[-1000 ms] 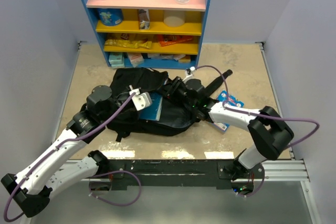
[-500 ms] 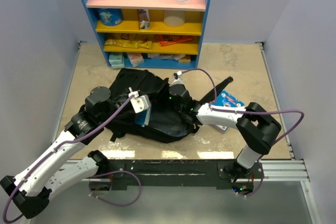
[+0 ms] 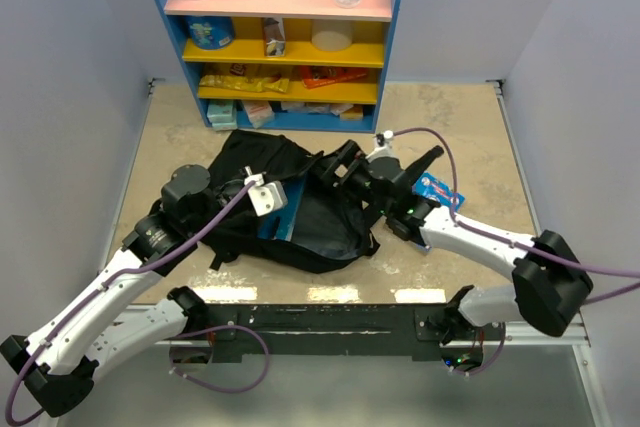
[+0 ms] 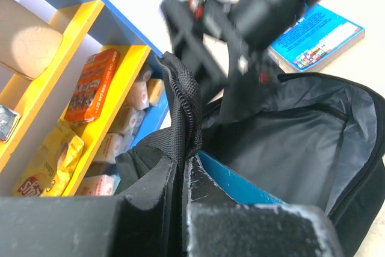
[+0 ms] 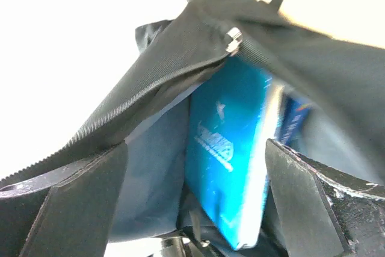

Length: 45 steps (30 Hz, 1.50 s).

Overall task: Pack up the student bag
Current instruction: Place the book in the student bag.

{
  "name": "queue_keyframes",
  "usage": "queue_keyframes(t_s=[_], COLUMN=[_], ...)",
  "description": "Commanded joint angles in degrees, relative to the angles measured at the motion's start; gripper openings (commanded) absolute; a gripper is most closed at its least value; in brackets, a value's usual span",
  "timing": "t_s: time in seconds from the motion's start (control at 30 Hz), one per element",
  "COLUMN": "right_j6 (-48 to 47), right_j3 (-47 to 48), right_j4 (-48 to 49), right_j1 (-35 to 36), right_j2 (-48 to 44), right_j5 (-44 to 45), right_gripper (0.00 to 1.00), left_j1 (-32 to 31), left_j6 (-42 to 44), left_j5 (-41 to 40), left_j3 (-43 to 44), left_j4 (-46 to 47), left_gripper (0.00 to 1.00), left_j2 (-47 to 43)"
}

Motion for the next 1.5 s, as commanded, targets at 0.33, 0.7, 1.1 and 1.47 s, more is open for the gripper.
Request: queue_keyframes(t_s=[0.33,0.7,1.1,1.47], right_j6=[-12.6,-15.0,-15.4,-16.4], right_j3=[7.6,8.4,3.1,7.4], right_j4=[-13.9,-14.9,-16.8,-11.1], right_j1=[4.7,8.3,8.2,9.3], right_j2=[4.1,12.0,4.9,13.8], right_j5=[-0.1,6.4,10.0,7.5], right_gripper=[0.09,0.00,0.00,0.00], left_j1=[-0.4,-0.4,-0.4,-0.4], left_j6=[1.1,1.4,1.6,1.5], left_j5=[2.9,2.5,2.3,2.4], left_j3=[3.7,4.2,3.6,4.1], left_j4=[10.0,9.6,9.5,9.5], left_gripper=[0.00,0.00,0.00,0.00], left_j2=[-1.1,-1.4,-1.9,-1.8])
